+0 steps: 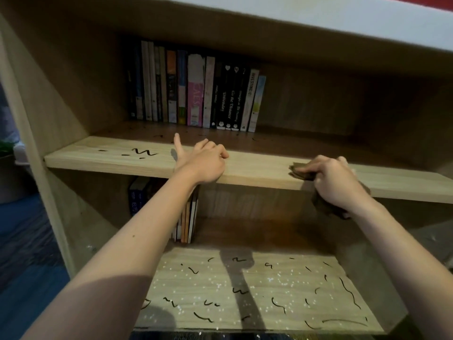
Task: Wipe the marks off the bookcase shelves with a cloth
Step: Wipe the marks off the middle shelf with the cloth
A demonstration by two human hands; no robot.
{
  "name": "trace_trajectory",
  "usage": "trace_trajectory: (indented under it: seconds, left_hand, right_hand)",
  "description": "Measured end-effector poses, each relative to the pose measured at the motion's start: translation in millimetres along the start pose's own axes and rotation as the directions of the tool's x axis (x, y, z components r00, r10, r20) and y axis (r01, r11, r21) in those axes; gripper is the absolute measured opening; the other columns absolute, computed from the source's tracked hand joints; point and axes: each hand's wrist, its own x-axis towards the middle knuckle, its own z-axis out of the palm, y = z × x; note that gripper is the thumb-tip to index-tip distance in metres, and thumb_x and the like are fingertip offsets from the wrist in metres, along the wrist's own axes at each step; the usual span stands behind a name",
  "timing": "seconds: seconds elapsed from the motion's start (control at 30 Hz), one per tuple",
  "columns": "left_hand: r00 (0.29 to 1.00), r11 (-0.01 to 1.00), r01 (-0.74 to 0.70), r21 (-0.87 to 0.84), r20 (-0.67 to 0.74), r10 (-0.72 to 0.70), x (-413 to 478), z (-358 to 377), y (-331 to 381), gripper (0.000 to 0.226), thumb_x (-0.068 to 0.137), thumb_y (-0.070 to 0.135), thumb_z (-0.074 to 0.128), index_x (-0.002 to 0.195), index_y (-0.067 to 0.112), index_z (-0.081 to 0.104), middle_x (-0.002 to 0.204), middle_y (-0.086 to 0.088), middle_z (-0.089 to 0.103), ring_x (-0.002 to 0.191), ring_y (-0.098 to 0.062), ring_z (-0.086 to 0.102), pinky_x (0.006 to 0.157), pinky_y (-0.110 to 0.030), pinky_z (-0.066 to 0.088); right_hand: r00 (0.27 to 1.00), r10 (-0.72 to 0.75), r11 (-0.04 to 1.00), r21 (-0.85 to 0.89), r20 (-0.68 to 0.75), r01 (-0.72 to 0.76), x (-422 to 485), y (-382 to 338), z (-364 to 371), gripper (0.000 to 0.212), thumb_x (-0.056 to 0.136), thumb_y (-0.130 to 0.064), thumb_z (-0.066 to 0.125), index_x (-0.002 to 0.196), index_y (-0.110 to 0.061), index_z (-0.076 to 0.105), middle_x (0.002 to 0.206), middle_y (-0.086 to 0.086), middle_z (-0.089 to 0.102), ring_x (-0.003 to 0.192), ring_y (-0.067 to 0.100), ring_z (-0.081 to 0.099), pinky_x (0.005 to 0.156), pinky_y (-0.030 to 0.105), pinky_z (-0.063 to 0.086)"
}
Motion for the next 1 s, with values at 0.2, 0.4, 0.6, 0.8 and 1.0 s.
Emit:
trace_trajectory:
  seconds: [0.2, 0.4, 0.6, 0.8, 1.0]
  left_hand:
    - [0.995, 0.999, 0.053, 0.006, -0.082, -0.052, -11, -2, 7, 0.036, 0.096, 0.028, 0.028, 0.119, 0.041, 0.053, 0.139, 0.015, 0.043, 0.140, -0.009, 0.018, 0.106, -0.061, -0.019]
    - [0.980, 0.995, 0.078, -0.061, -0.177, -0.087, -13, 0, 6, 0.030, 0.093, 0.026, 0.039, 0.107, 0.040, 0.061, 0.127, 0.015, 0.053, 0.132, -0.004, 0.029, 0.114, -0.045, -0.008]
    - [0.961, 0.989, 0.087, -0.116, -0.250, -0.114, -8, 3, 13, 0.031, 0.093, 0.023, 0.040, 0.112, 0.040, 0.058, 0.129, 0.010, 0.052, 0.129, -0.007, 0.031, 0.113, -0.036, 0.005]
    - [0.955, 0.986, 0.139, -0.088, -0.253, -0.157, -10, 1, 17, 0.035, 0.094, 0.023, 0.038, 0.125, 0.033, 0.051, 0.134, 0.006, 0.049, 0.130, -0.011, 0.029, 0.108, -0.035, 0.017]
    - [0.947, 0.981, 0.142, -0.129, -0.270, -0.172, -11, -1, 12, 0.035, 0.094, 0.022, 0.038, 0.124, 0.032, 0.053, 0.136, 0.006, 0.047, 0.131, -0.011, 0.028, 0.106, -0.033, 0.018]
  right_hand:
    - [0.971, -0.238, 0.970, 0.039, -0.009, 0.239, -8, -60, 27, 0.041, 0.091, -0.008, 0.038, 0.120, -0.026, 0.060, 0.122, -0.005, 0.053, 0.108, 0.023, 0.035, 0.096, 0.041, 0.028]
    - [0.921, -0.326, 0.936, 0.209, 0.211, 0.284, 29, -33, 19, 0.044, 0.092, -0.009, 0.034, 0.109, -0.035, 0.065, 0.125, -0.001, 0.053, 0.115, 0.024, 0.040, 0.097, 0.039, 0.034]
    - [0.959, -0.195, 0.973, 0.166, 0.205, 0.162, 56, 7, 11, 0.034, 0.092, -0.015, 0.037, 0.101, -0.031, 0.066, 0.117, -0.006, 0.053, 0.122, 0.026, 0.035, 0.104, 0.048, 0.029]
    - [0.866, -0.476, 0.872, 0.210, 0.152, 0.442, 44, -58, 39, 0.040, 0.092, -0.015, 0.035, 0.118, -0.031, 0.061, 0.126, -0.005, 0.053, 0.115, 0.023, 0.034, 0.100, 0.043, 0.028]
    - [0.823, -0.561, 0.767, 0.429, 0.087, 0.477, 26, -19, 20, 0.043, 0.093, -0.007, 0.036, 0.091, -0.034, 0.069, 0.104, -0.007, 0.061, 0.103, 0.014, 0.044, 0.094, 0.033, 0.036]
